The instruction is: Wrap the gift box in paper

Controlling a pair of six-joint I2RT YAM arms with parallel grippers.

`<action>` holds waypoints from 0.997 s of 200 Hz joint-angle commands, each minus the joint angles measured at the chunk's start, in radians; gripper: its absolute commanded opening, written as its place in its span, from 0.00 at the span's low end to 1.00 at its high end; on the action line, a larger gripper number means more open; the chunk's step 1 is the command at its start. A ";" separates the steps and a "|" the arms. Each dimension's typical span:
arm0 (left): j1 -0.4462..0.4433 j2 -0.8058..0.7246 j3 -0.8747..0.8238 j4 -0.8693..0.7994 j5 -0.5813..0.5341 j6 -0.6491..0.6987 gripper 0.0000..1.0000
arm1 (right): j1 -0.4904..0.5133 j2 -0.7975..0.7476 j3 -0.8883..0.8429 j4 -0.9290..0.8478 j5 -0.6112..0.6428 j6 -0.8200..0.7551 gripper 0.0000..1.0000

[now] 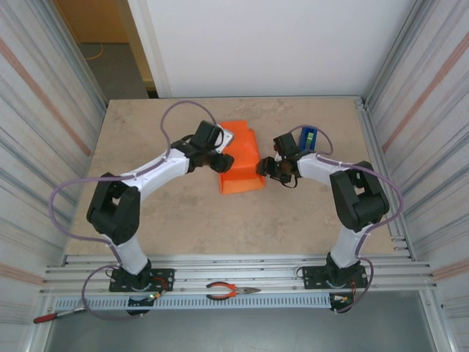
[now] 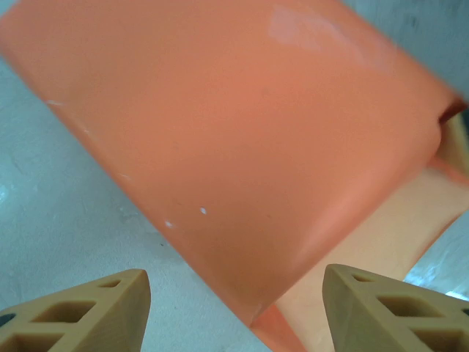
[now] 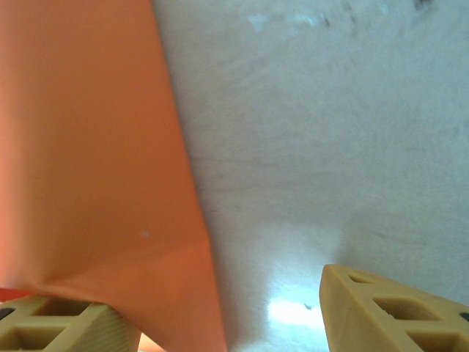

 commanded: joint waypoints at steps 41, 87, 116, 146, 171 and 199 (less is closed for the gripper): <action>-0.112 0.043 -0.068 0.101 -0.222 0.238 0.64 | -0.005 -0.210 -0.124 -0.011 0.000 0.003 0.63; -0.115 0.078 -0.092 0.180 -0.270 0.257 0.63 | -0.020 -0.224 -0.144 -0.012 -0.037 0.009 0.63; -0.121 0.117 -0.101 0.221 -0.304 0.266 0.62 | -0.016 -0.199 -0.141 -0.001 -0.068 0.014 0.60; -0.131 0.138 -0.117 0.265 -0.343 0.274 0.61 | -0.011 -0.169 -0.145 0.018 -0.076 0.021 0.56; -0.134 0.141 -0.126 0.283 -0.347 0.265 0.60 | -0.003 -0.120 -0.123 0.032 -0.085 0.029 0.54; -0.141 0.131 -0.149 0.304 -0.354 0.263 0.60 | 0.010 -0.069 -0.089 0.043 -0.096 0.038 0.51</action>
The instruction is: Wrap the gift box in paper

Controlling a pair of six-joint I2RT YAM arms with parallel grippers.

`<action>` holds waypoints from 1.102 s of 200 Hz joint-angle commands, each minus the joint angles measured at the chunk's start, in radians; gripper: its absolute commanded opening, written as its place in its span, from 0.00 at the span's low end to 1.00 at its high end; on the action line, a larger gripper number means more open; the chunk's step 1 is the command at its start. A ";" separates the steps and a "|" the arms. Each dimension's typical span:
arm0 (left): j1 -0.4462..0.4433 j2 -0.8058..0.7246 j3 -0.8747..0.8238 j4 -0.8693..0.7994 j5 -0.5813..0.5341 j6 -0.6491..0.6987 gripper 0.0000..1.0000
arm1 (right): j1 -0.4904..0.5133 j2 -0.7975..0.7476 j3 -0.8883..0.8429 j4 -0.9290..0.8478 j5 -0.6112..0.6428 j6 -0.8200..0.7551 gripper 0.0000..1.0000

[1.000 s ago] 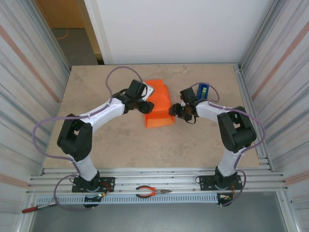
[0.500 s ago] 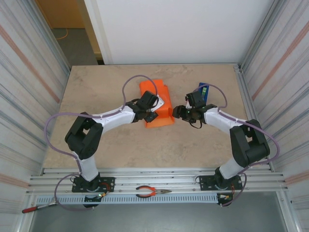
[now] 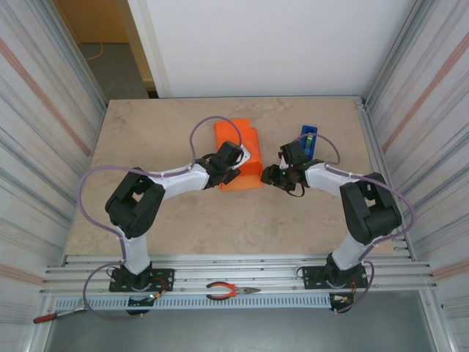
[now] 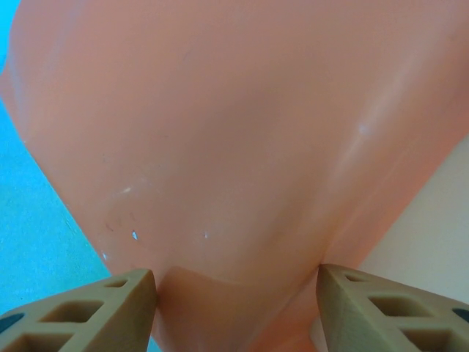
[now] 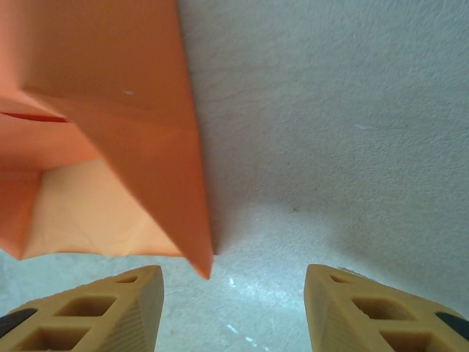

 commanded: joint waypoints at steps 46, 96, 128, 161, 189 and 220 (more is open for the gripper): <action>-0.019 0.017 -0.047 0.017 -0.014 0.008 0.60 | 0.046 0.099 0.084 0.022 -0.028 0.035 0.47; -0.022 0.027 -0.049 0.015 -0.009 0.004 0.60 | 0.047 0.101 0.063 0.035 -0.027 0.038 0.38; -0.027 0.029 -0.049 0.014 -0.008 0.004 0.59 | 0.047 0.106 0.059 0.046 -0.035 0.039 0.19; -0.031 0.029 -0.049 0.010 -0.010 0.004 0.59 | 0.047 0.105 0.061 0.039 -0.029 0.041 0.38; -0.033 0.034 -0.049 0.007 -0.011 0.005 0.59 | 0.046 0.105 0.053 0.039 -0.026 0.039 0.42; -0.035 0.035 -0.049 0.006 -0.010 0.007 0.59 | 0.046 0.113 0.052 0.053 -0.044 0.042 0.19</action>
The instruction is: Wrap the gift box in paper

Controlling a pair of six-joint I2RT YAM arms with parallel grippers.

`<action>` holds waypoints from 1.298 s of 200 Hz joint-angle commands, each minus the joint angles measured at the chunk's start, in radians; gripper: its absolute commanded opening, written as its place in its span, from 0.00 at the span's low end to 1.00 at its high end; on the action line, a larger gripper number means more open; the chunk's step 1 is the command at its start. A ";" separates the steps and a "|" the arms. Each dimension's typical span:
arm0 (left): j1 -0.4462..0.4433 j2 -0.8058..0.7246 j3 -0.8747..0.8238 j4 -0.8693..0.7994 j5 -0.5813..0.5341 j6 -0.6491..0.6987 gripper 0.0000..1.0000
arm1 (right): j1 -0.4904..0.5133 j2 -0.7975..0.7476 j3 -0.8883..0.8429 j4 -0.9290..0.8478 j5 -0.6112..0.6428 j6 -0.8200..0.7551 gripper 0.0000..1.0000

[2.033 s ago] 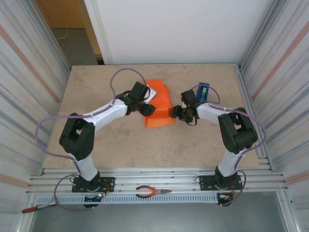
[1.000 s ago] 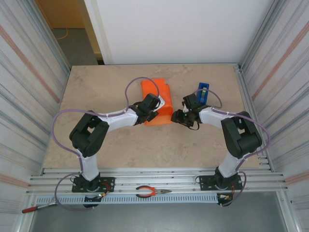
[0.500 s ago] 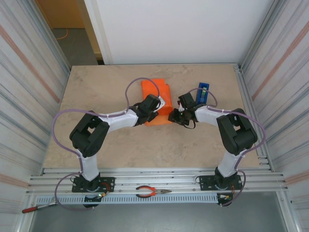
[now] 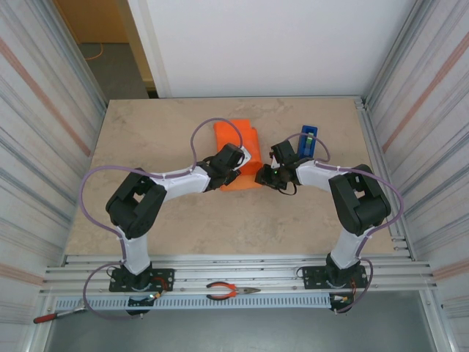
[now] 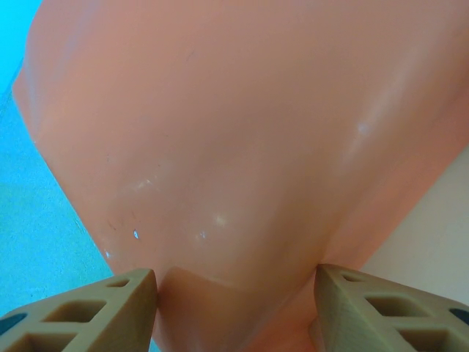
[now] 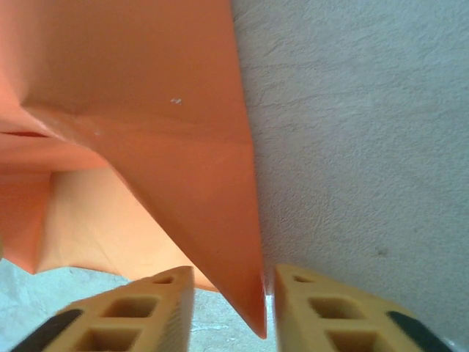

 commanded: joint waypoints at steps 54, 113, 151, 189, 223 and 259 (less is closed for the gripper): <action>-0.022 0.036 -0.030 -0.035 0.029 0.012 0.58 | 0.006 -0.021 0.004 0.025 -0.056 0.032 0.00; -0.030 0.040 -0.030 -0.036 0.031 0.015 0.56 | 0.019 -0.023 0.011 0.082 -0.079 0.078 0.00; -0.032 0.041 -0.031 -0.036 0.032 0.017 0.56 | 0.022 -0.022 -0.001 0.162 -0.090 0.119 0.00; -0.037 0.043 -0.031 -0.035 0.036 0.017 0.56 | 0.032 0.014 0.000 0.240 -0.094 0.163 0.00; -0.040 0.043 -0.031 -0.034 0.036 0.014 0.56 | 0.053 0.067 0.004 0.301 -0.072 0.195 0.00; -0.042 0.042 -0.031 -0.034 0.037 0.015 0.55 | 0.072 0.135 0.007 0.345 -0.081 0.224 0.22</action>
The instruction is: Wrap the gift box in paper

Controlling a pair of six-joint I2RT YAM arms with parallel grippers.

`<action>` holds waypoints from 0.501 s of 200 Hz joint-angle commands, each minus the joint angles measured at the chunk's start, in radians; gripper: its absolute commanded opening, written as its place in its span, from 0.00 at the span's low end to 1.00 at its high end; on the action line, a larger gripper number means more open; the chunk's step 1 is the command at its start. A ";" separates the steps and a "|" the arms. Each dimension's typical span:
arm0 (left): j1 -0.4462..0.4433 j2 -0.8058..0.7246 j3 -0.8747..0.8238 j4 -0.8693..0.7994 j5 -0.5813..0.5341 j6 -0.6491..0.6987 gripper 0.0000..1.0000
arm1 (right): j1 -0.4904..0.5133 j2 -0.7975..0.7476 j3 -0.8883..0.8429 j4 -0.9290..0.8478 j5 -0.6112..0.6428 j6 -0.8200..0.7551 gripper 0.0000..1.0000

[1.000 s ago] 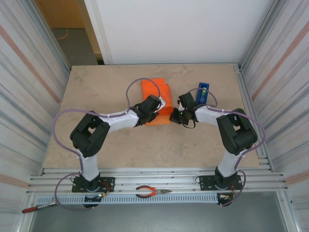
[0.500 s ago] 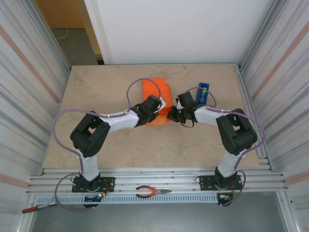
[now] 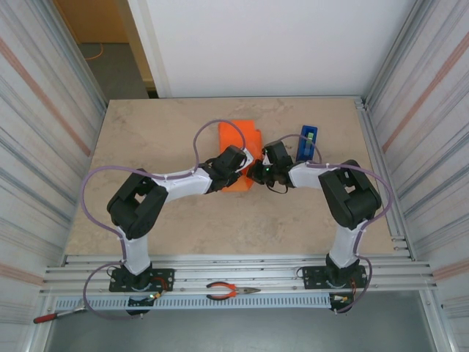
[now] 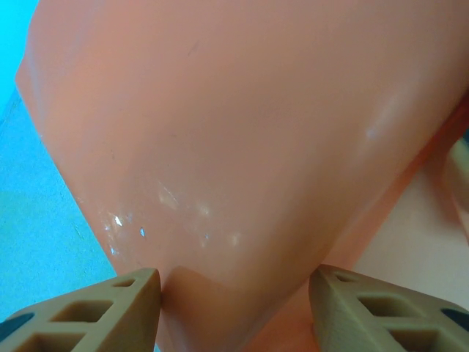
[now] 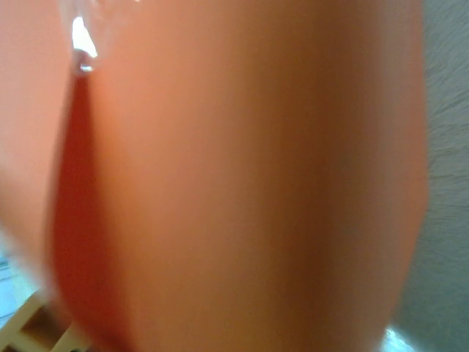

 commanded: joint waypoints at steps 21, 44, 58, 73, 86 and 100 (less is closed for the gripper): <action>-0.019 0.039 -0.026 -0.045 0.052 -0.001 0.55 | 0.016 0.028 -0.009 0.064 -0.025 0.038 0.32; -0.020 0.041 -0.029 -0.043 0.052 -0.002 0.55 | 0.000 -0.036 -0.038 0.039 -0.038 0.024 0.40; -0.020 0.041 -0.029 -0.044 0.053 -0.002 0.55 | -0.015 -0.092 -0.067 0.014 -0.048 0.006 0.44; -0.020 0.042 -0.032 -0.041 0.053 -0.004 0.54 | -0.042 -0.166 -0.110 -0.013 -0.043 -0.006 0.46; -0.021 0.044 -0.031 -0.043 0.053 -0.002 0.54 | -0.074 -0.219 -0.144 -0.037 -0.039 -0.015 0.47; -0.021 0.044 -0.030 -0.043 0.053 -0.001 0.54 | -0.110 -0.260 -0.174 -0.052 -0.033 -0.023 0.45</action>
